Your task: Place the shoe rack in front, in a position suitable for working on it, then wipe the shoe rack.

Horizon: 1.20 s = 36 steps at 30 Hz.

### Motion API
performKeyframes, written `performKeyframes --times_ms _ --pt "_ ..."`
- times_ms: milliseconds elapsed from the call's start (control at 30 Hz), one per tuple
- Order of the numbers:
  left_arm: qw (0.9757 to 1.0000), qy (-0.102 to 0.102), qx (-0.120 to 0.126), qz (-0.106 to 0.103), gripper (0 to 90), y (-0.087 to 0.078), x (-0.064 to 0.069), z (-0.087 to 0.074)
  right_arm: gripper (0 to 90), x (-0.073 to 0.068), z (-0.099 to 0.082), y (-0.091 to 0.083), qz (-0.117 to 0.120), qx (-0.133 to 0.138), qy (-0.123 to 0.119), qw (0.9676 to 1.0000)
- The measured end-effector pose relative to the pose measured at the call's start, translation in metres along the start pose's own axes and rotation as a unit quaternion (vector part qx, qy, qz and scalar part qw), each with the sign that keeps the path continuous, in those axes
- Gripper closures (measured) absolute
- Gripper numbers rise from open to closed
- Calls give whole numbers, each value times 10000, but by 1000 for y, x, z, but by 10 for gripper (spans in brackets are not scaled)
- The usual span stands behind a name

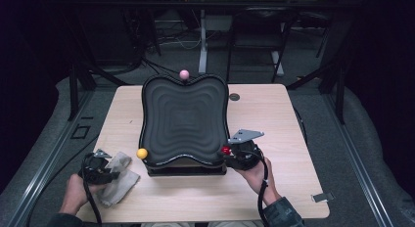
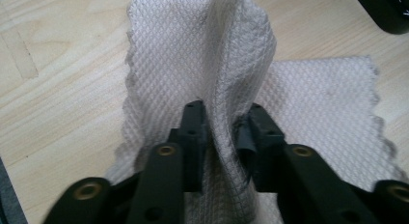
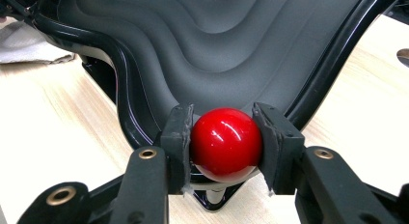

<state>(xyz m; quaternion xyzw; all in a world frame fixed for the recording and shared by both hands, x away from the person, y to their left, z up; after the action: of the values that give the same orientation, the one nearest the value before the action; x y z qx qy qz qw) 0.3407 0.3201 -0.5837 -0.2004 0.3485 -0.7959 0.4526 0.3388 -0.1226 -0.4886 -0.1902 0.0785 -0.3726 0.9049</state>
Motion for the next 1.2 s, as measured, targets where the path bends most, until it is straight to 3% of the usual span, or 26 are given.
performKeyframes --times_ms 200,333,500,867,1033,1200 --pt "10000 30 -23 41 790 0 1 1 597 0 0 0 -4 15 11 10000" --pt "9998 175 -61 92 808 0 3 2 597 0 0 0 -8 19 -1 10000" --pt "9998 163 -31 128 815 -2 4 3 598 0 0 0 -16 12 2 10000" --pt "9985 -135 518 114 818 -27 4 18 598 -1 0 0 -38 -7 -5 10000" --pt "9974 -136 690 149 819 -38 6 29 597 -1 0 0 -44 9 -15 10000" --pt "9956 -108 876 312 821 -53 8 47 598 -1 0 0 -30 19 -17 10000"
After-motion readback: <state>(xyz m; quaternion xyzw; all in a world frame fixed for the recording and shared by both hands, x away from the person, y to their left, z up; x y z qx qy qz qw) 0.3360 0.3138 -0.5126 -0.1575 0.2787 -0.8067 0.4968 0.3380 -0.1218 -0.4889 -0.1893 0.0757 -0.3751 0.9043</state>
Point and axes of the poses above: each handheld gripper's, and its own axes: y roughly forward along the jaws, z roughly out of its top, x roughly to its right, the point moved 3 cm from there along y, roughly forward along the jaws, and after that the axes turned 15 degrees about x, right-handed, at the moved point
